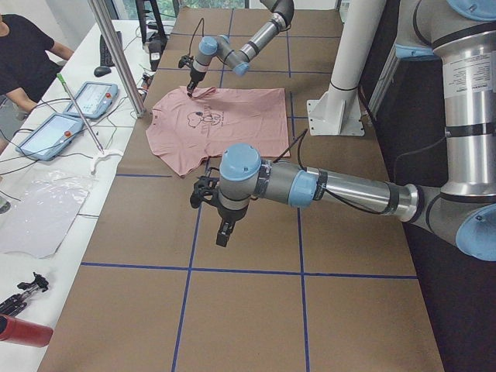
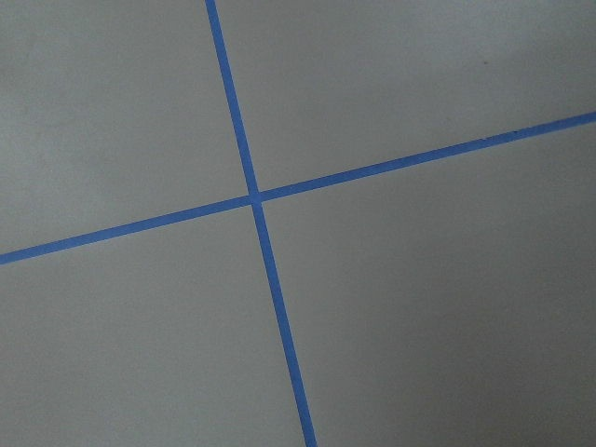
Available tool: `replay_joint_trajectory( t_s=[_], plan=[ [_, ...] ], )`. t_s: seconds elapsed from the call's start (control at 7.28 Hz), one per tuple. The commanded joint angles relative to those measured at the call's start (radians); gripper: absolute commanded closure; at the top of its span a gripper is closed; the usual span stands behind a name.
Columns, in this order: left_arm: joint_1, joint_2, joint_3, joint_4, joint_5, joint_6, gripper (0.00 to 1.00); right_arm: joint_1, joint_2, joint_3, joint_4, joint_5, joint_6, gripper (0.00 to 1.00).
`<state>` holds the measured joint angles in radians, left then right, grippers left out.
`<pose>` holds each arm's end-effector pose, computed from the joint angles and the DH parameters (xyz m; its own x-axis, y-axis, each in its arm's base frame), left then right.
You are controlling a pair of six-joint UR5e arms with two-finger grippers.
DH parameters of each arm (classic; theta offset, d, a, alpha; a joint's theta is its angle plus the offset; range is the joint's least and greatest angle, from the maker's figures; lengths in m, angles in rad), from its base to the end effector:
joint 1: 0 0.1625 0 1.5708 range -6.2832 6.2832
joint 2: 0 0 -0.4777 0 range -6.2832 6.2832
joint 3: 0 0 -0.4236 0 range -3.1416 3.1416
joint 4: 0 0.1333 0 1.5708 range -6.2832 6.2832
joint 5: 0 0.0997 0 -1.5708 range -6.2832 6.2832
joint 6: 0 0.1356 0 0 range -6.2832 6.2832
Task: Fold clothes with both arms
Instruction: 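Raise the right gripper above the shoulder while the left gripper approaches the other sleeve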
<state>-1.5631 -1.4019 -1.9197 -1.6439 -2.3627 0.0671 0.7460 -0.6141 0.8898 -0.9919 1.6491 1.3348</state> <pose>-0.0333 -0.4571 0.6248 0.6990 0.2481 -0.6707 -0.0545 0.9536 0.2960 -0.6258 -0.7454 0.3360 0.6169 0.2527 0.7454 -0.5030 0.8550 0.1264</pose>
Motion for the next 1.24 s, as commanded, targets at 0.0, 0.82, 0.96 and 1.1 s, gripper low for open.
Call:
replay_joint_trajectory(
  t_s=[0.0, 0.82, 0.96, 1.1],
  plan=[
    [0.006, -0.017, 0.028, -0.096, -0.033, -0.100, 0.00, 0.001, -0.012, 0.064, -0.002, 0.009, -0.002, 0.00],
    [0.465, -0.524, 0.398, -0.310, 0.091, -0.907, 0.03, 0.159, -0.471, 0.593, -0.001, 0.409, -0.031, 0.00],
    [0.523, -0.602, 0.497, -0.380, 0.132, -0.959, 0.03, 0.189, -0.540, 0.650, 0.001, 0.443, -0.081, 0.00],
    [0.557, -0.650, 0.602, -0.496, 0.134, -0.984, 0.06, 0.213, -0.577, 0.673, 0.003, 0.472, -0.103, 0.00]
  ],
)
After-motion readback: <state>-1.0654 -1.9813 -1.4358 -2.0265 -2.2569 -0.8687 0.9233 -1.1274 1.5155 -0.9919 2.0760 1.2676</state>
